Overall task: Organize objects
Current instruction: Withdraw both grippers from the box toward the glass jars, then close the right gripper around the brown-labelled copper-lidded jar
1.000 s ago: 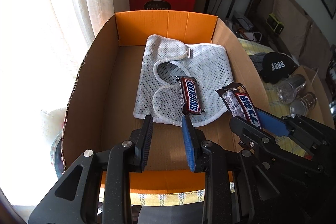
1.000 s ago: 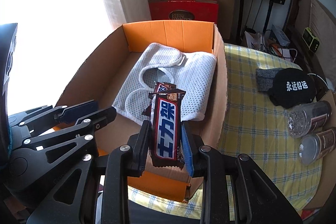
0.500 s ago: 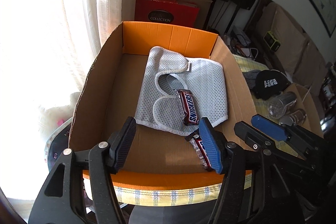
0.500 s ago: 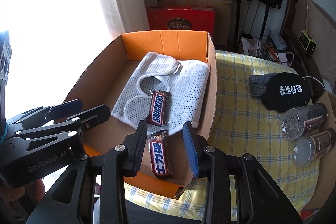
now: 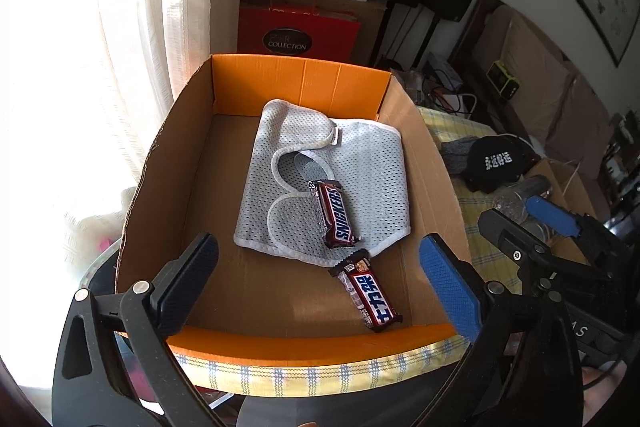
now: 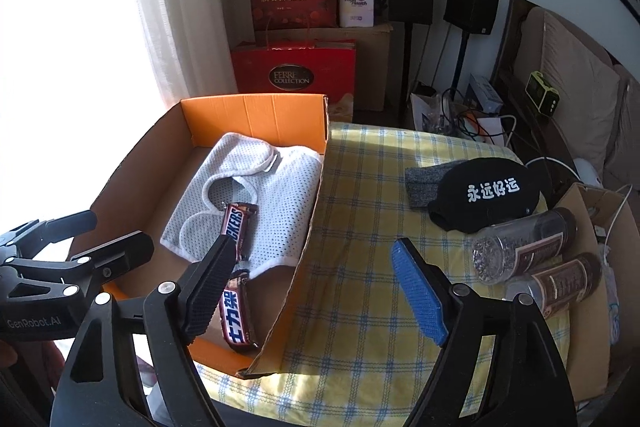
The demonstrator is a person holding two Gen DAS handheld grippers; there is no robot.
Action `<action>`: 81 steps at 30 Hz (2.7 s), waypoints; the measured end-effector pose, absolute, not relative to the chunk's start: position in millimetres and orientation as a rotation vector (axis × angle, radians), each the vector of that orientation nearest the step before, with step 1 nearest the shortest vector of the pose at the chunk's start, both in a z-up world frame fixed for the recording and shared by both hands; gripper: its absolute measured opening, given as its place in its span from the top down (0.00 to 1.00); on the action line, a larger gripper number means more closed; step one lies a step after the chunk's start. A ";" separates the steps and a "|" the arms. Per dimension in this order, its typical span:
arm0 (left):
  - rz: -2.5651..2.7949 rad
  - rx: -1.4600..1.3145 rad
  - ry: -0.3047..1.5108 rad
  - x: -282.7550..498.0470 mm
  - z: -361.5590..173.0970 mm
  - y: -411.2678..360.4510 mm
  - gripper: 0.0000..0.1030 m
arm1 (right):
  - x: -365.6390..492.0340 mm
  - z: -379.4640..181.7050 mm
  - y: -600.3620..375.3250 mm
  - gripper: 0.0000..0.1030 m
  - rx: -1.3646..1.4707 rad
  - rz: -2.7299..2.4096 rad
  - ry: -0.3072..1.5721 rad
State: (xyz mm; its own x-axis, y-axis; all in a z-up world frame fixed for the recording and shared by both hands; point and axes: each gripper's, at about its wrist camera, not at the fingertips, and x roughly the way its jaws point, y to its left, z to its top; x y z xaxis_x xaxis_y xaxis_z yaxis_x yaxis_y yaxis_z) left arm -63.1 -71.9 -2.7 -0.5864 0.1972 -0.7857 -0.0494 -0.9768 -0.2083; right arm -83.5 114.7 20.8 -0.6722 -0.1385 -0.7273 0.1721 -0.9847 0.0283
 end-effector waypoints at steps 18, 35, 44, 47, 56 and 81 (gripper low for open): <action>2.645 -1.248 -0.189 -69.3 13.6 -23.5 0.00 | -84.3 27.9 169.1 0.00 1.204 -2.825 0.029; 2.415 -1.278 -0.271 -94.3 9.5 62.7 0.00 | -75.5 22.8 300.9 0.00 1.310 -2.983 -0.191; 2.357 -1.291 -0.212 -111.0 7.9 108.3 0.00 | -69.5 16.5 344.5 0.00 1.361 -3.018 -0.309; 2.343 -1.296 -0.190 -114.9 5.9 120.8 0.00 | -68.2 13.8 352.1 0.00 1.371 -3.024 -0.331; 2.338 -1.294 -0.104 -122.7 0.7 152.5 0.00 | -67.3 8.5 366.5 0.00 1.392 -3.028 -0.392; 2.292 -1.353 0.035 -161.5 -23.1 203.7 0.00 | -76.3 -53.3 409.1 0.13 1.385 -2.860 -1.322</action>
State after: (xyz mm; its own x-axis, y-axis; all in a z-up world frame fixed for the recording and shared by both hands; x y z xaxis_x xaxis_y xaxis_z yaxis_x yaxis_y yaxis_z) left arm -161.5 203.7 -23.1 -0.3995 0.3853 -0.8318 -0.4104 -0.8865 -0.2136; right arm -76.3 409.1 -53.3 -0.6385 -0.0566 -0.7675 -0.5479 -0.6669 0.5050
